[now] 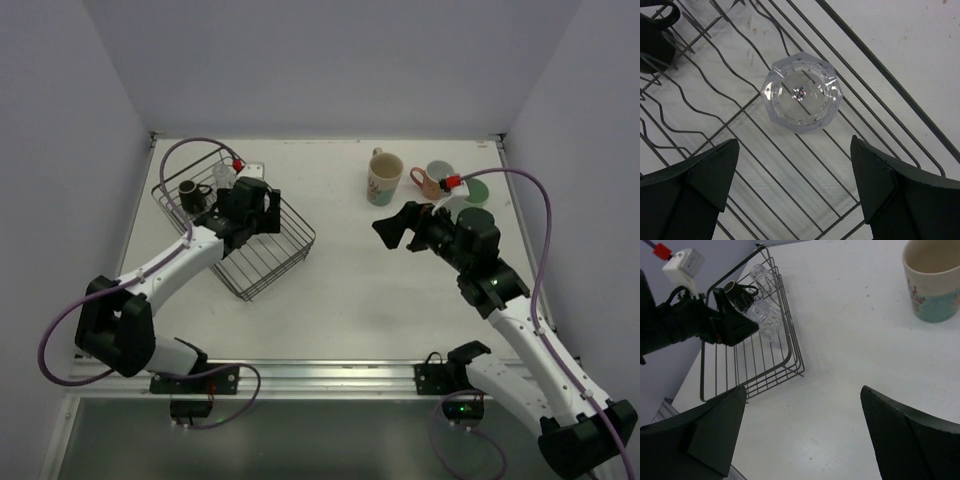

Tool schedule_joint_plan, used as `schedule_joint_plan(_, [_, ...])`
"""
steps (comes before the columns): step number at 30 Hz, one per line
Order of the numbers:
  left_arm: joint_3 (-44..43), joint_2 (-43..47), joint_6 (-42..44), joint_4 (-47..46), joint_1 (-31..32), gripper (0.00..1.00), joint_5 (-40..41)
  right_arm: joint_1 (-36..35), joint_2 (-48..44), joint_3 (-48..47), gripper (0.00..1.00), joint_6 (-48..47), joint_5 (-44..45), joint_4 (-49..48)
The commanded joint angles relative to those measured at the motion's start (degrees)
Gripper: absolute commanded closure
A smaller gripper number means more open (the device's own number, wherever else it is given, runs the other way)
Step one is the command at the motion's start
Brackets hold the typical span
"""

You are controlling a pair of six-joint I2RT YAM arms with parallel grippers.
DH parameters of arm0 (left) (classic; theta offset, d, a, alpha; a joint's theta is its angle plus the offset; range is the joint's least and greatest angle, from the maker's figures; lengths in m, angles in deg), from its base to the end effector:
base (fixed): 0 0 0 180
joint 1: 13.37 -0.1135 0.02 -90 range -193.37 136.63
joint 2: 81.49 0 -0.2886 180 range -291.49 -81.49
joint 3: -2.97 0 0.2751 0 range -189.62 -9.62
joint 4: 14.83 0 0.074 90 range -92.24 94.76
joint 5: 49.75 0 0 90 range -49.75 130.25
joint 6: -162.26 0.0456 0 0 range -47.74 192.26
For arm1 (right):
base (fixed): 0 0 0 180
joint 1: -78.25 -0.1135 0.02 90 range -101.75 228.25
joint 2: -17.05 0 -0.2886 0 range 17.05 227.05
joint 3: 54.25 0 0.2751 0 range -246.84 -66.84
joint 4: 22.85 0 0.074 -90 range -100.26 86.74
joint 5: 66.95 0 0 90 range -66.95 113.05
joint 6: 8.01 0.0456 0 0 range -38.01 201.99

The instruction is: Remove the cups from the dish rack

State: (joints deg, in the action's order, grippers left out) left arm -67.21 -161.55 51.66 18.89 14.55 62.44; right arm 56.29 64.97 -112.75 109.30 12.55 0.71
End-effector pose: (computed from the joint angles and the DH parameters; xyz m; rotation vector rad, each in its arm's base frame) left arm 0.2956 -0.1371 0.2704 -0.0452 2.2630 0.0060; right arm 0.1943 0.0873 0.3515 -0.0490 1.8615 0.7711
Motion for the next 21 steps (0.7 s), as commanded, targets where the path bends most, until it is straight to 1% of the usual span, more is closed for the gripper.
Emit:
schedule_joint_plan(1, [-4.11, -3.61, -1.02, -7.06, -1.20, 0.00, -0.66, -2.30, -2.92, 2.40, 0.01, 3.19, -3.91, -7.27])
schedule_joint_plan(7, [-6.31, -10.21, -0.06, -9.43, -2.61, 0.00, -2.59, -3.80, -4.68, 4.51, 0.01, 3.89, -6.63, -8.59])
schedule_joint_plan(13, [-8.16, -13.64, 0.47, -9.43, -3.14, 0.00, 0.74, -4.32, -4.85, 4.34, 0.01, 4.33, -8.65, -9.03])
schedule_joint_plan(17, [-8.42, -15.48, 1.26, -11.02, -3.49, 0.00, 0.57, -4.67, -4.24, 4.60, 0.01, 4.59, -9.36, -9.64])
schedule_joint_plan(18, [-8.51, -16.44, 1.35, -11.19, -3.58, 0.00, 0.57, -4.76, -4.07, 4.60, 0.01, 4.68, -9.36, -9.56])
schedule_joint_plan(21, [-8.34, -17.42, 1.44, -11.37, -3.66, 0.08, 0.22, -5.11, -3.71, 4.60, 0.01, 4.86, -9.71, -9.73])
